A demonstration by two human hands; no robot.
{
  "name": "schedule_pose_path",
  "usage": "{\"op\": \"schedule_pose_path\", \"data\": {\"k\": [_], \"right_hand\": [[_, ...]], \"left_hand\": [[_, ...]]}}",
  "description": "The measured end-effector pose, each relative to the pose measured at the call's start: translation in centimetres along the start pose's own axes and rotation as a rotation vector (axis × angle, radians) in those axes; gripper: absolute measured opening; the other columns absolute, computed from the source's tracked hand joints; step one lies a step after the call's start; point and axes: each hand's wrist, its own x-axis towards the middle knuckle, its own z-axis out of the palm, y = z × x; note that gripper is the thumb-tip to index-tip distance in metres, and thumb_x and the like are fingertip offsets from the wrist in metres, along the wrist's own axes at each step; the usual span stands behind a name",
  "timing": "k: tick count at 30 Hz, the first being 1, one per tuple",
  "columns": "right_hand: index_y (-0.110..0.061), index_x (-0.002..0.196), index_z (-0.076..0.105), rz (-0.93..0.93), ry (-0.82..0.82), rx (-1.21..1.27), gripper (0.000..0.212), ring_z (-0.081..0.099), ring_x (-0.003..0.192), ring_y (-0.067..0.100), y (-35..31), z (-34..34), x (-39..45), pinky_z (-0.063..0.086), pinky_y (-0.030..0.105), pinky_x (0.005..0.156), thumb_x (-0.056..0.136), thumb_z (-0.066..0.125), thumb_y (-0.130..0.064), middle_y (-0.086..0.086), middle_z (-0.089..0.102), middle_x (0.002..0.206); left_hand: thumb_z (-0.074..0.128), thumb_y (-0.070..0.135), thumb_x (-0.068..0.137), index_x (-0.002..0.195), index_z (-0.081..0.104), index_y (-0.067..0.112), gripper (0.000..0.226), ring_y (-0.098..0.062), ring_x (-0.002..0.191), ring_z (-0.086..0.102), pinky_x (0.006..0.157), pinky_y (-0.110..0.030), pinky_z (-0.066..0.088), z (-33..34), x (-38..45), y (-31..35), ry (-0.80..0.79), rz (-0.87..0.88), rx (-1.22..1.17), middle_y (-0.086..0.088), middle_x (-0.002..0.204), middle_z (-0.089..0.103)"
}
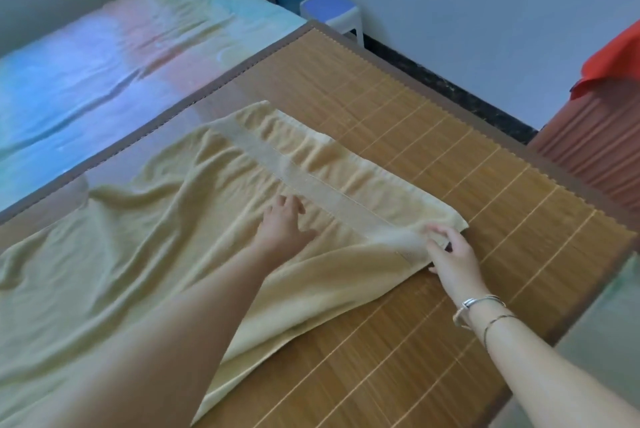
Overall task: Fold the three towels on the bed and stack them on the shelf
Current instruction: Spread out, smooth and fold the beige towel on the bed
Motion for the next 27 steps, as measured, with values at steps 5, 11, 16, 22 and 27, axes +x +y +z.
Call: {"op": "schedule_pose_path", "data": {"k": [5,11,16,22,27], "right_hand": [[-0.018,0.12,0.058,0.082,0.006,0.007,0.037,0.055,0.07,0.022,0.1,0.6,0.9,0.057,0.048,0.077,0.087,0.052,-0.002,-0.003,0.058,0.097],[-0.018,0.133,0.049,0.008,0.041,-0.181,0.06,0.059,0.105,0.033,1.0,-0.5,0.4,0.055,0.03,0.068,0.081,0.042,0.011,0.001,0.042,0.131],[-0.018,0.139,0.043,-0.091,0.054,-0.414,0.061,0.059,0.103,0.03,2.2,-2.3,-0.8,0.052,0.043,0.088,0.084,0.041,0.007,0.003,0.038,0.14],[-0.021,0.143,0.03,0.002,0.064,-0.677,0.069,0.055,0.067,0.027,3.5,-2.9,-3.0,0.044,0.032,0.054,0.082,0.044,0.006,0.008,0.03,0.136],[-0.019,0.12,0.044,-0.148,0.354,-0.846,0.049,0.052,0.064,0.026,3.3,-2.1,-4.6,0.046,0.032,0.054,0.078,0.064,-0.004,0.011,0.038,0.11]], "left_hand": [[0.064,0.067,0.069,0.095,0.041,0.027,0.053,-0.016,0.095,0.043,0.085,-0.034,0.043,3.4,-5.8,-0.5,-0.169,0.122,0.16,0.009,0.103,0.043],[0.059,0.044,0.079,0.108,0.044,0.026,0.038,-0.019,0.107,0.045,0.081,-0.03,0.04,5.7,-9.2,-2.3,-0.226,0.187,0.448,0.01,0.121,0.041],[0.052,0.029,0.084,0.101,0.053,0.024,0.017,-0.017,0.082,0.056,0.058,-0.025,0.039,6.6,-11.2,-1.7,-0.308,0.106,0.208,0.008,0.09,0.055],[0.054,0.028,0.081,0.077,0.058,0.018,0.012,-0.012,0.072,0.053,0.072,-0.035,0.048,8.7,-14.9,-1.6,-0.57,0.086,-0.095,0.008,0.077,0.057],[0.052,0.027,0.09,0.092,0.067,0.027,0.015,-0.004,0.085,0.061,0.08,-0.028,0.051,8.2,-14.8,-1.6,-0.365,0.03,-0.284,0.014,0.092,0.065]]}}
